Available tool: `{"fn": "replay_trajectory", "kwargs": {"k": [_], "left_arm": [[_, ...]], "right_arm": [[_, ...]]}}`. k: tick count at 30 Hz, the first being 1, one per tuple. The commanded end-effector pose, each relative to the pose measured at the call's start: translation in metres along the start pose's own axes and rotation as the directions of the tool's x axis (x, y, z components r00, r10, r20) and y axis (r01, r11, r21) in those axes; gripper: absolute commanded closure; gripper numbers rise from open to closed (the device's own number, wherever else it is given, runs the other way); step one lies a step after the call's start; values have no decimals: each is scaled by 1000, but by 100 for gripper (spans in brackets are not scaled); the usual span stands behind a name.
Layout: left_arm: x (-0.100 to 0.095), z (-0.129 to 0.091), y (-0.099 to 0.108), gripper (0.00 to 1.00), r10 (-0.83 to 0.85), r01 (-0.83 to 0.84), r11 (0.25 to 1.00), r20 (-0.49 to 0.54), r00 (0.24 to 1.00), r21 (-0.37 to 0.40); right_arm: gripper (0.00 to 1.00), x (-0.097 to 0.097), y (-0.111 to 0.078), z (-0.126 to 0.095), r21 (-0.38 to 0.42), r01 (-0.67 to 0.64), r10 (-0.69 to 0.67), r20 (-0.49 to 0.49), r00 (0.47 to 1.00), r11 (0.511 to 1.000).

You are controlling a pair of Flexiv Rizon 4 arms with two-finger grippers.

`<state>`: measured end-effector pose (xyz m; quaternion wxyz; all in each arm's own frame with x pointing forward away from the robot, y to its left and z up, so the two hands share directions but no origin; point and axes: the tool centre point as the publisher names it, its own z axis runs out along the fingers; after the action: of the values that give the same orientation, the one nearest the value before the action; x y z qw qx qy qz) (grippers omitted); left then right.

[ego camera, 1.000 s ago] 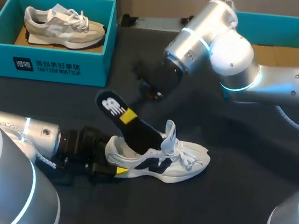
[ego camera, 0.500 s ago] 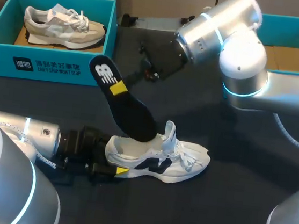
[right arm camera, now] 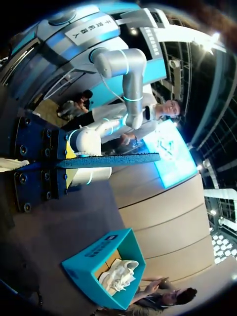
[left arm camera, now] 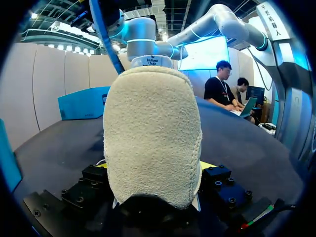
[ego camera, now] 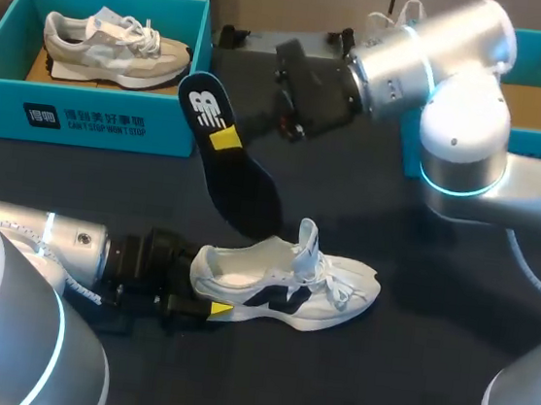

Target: Take the shoe out of the shoebox, open the shoe tongue, remove and reinsert the insole, then place the shoe into the shoebox

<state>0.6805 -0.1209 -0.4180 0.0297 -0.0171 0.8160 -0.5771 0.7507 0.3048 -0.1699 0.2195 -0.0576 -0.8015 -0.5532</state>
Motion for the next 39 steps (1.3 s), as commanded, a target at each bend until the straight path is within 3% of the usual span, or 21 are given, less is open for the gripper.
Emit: {"fn": "replay_trajectory", "kwargs": {"k": [1, 21, 24, 33, 37, 39], "left_arm": [[-1, 1, 3, 100, 0, 0, 1000, -3, 1000, -5], [-1, 1, 3, 100, 0, 0, 1000, -3, 1000, -5], [-1, 1, 3, 100, 0, 0, 1000, -3, 1000, -5], [-1, 1, 3, 100, 0, 0, 1000, -3, 1000, -5], [-1, 1, 3, 100, 0, 0, 1000, -3, 1000, -5], [-1, 1, 3, 100, 0, 0, 1000, -3, 1000, -5]], "right_arm": [[100, 3, -1, 0, -3, 0, 0, 8, 1000, 1000], [100, 3, -1, 0, -3, 0, 0, 8, 1000, 1000], [100, 4, 12, -14, -95, 1, 1, 20, 1000, 996], [100, 16, 60, -44, -238, -86, 90, 5, 996, 968], [100, 23, 79, -53, -330, -151, 156, -10, 988, 932], [100, 27, 86, -57, -334, -191, 192, -28, 981, 923]]}}
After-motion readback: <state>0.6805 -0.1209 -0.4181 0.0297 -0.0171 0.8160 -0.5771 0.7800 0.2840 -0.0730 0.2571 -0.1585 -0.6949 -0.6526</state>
